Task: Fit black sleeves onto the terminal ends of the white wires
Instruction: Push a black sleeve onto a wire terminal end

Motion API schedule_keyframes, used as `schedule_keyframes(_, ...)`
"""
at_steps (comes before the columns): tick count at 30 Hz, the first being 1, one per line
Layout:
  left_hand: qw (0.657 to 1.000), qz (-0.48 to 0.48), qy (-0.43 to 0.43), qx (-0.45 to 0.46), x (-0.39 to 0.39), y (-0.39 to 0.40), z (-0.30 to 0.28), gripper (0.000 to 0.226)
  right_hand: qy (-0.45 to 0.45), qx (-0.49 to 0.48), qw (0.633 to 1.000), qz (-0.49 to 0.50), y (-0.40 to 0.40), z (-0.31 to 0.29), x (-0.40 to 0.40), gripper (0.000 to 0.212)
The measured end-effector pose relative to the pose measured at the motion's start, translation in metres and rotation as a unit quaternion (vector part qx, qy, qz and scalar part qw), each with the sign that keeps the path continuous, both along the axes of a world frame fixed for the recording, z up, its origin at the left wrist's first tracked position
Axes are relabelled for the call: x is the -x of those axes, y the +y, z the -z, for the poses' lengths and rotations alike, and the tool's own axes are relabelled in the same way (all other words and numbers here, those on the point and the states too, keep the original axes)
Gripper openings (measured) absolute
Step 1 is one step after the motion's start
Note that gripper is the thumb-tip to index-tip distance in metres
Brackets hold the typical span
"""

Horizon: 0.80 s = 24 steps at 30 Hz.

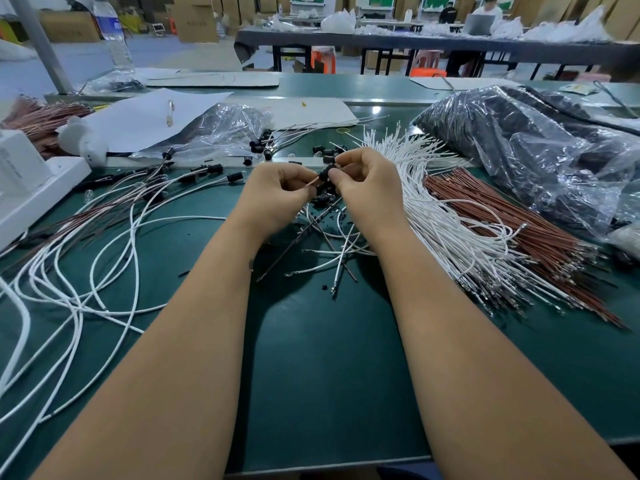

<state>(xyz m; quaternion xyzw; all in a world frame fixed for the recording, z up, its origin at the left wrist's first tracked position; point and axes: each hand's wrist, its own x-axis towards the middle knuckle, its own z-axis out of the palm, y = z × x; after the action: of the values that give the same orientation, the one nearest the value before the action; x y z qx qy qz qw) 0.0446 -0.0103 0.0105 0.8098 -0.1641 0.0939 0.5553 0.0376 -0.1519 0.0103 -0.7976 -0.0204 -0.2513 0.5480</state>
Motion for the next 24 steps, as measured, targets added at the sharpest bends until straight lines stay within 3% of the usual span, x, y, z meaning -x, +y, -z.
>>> schedule_keyframes(2,0.999,-0.032,-0.011,0.001,-0.002,0.0,0.002,0.022,0.0,0.04,0.999,0.017,-0.002,0.002,-0.001,0.014)
schedule_keyframes(5,0.992,-0.11,-0.046,-0.028,-0.007,0.002,0.007,0.01,0.031,0.178,0.983,0.028,-0.003,0.006,-0.001,0.03)
schedule_keyframes(10,0.988,-0.132,-0.033,-0.071,-0.012,0.004,0.014,0.007,0.088,0.383,0.92,0.013,0.002,0.011,-0.001,0.042)
schedule_keyframes(24,0.99,-0.117,-0.022,-0.071,-0.009,0.002,0.013,0.006,0.08,0.357,0.931,-0.002,0.007,0.008,0.003,0.024)
